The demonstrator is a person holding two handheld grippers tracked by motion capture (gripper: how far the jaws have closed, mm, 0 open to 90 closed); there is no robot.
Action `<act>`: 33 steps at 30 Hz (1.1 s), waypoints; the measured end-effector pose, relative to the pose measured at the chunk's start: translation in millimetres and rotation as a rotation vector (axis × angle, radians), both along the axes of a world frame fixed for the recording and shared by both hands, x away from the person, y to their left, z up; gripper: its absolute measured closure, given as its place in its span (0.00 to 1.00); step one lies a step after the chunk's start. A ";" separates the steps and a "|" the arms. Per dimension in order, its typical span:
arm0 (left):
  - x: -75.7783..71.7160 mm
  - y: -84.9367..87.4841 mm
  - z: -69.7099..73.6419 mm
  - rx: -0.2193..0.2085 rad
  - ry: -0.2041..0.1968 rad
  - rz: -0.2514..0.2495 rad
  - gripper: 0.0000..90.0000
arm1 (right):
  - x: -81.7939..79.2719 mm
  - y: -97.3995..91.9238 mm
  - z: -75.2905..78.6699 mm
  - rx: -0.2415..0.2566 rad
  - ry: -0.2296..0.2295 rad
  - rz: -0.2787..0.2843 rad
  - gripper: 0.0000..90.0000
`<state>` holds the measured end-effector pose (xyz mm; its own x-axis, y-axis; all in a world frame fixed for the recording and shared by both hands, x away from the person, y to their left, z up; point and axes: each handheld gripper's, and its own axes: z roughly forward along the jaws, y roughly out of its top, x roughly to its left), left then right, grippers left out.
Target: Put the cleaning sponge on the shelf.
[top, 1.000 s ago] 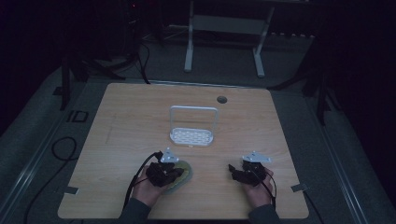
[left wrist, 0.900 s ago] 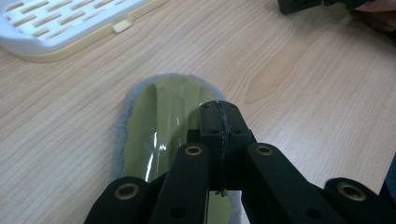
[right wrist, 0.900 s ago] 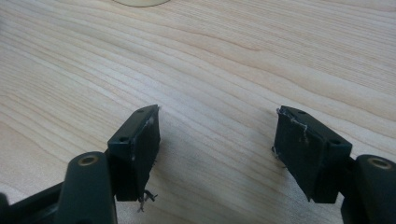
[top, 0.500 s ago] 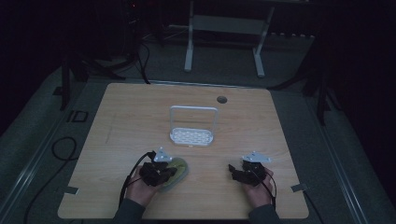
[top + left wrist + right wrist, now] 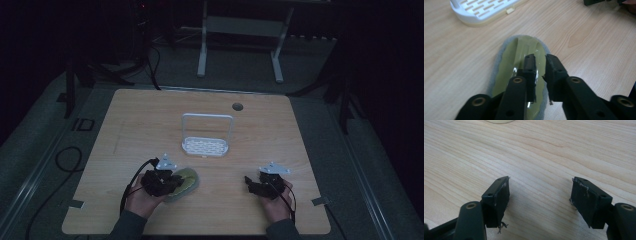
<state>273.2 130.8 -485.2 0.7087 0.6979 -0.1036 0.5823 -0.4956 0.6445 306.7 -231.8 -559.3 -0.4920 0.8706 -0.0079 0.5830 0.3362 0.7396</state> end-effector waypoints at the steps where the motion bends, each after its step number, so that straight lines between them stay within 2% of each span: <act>1: 1.1 0.1 1.3 0.003 -0.003 -0.004 0.84 | 0.0 0.0 0.0 0.000 0.000 0.000 0.34; 9: 15.2 -0.9 12.5 0.059 -0.006 -0.042 0.72 | 0.0 0.0 0.0 0.000 0.000 0.001 0.34; 22: 34.7 -11.6 13.5 0.149 0.095 -0.070 0.63 | 0.0 0.0 -0.1 0.000 -0.001 0.001 0.34; 33: 46.8 -19.0 14.8 0.221 0.158 -0.096 0.61 | 0.1 0.1 -0.1 0.001 -0.001 0.000 0.34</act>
